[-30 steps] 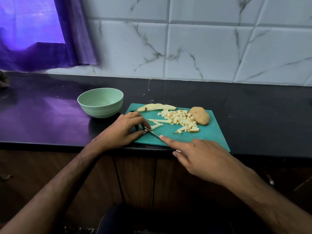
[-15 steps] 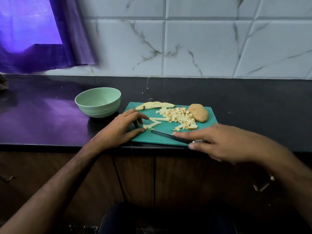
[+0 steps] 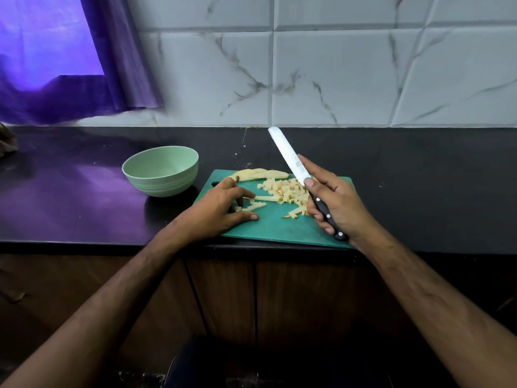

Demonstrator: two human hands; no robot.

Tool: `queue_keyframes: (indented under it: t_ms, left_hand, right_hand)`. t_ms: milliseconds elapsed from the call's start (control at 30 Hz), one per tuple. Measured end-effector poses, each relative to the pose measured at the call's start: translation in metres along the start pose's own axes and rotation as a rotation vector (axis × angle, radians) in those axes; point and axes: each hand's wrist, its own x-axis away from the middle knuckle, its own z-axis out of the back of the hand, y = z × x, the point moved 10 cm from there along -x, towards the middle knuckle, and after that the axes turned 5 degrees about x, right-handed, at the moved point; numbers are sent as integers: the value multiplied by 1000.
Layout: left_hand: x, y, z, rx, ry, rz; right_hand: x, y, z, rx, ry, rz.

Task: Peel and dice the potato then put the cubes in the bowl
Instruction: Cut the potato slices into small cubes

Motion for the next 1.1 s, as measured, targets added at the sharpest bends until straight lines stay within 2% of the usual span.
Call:
queue_keyframes:
  t_ms: [200,400,500,600,667,767,967,1100]
  left_hand:
    - [-10,5,0,45,19,-2]
    - [-25,26,-10,113,31,-73]
    - [-34,35,-2,230,135,-104]
    - [-41,38,10,60,199,-158]
    - [-46,38,3,-153,69,-146]
    - [-49,40,-5,-247,-54,-125]
    - [-44,47,-4,-303,-4,-187]
    - [-33,34,25,-294,198,-172]
  right_hand:
    - [1,5,-9,-19,-60,-21]
    - [1,6,-6,-40,-50,-20]
    - [1,6,-5,-67,-43,-19]
    - [0,8,0,-105,-18,-15]
    - [0,9,1,-117,-9,-17]
    - [0,10,1,-114,-7,-21]
    - [0,10,1,-96,-8,-15]
    - [1,9,0,-89,-20,-13]
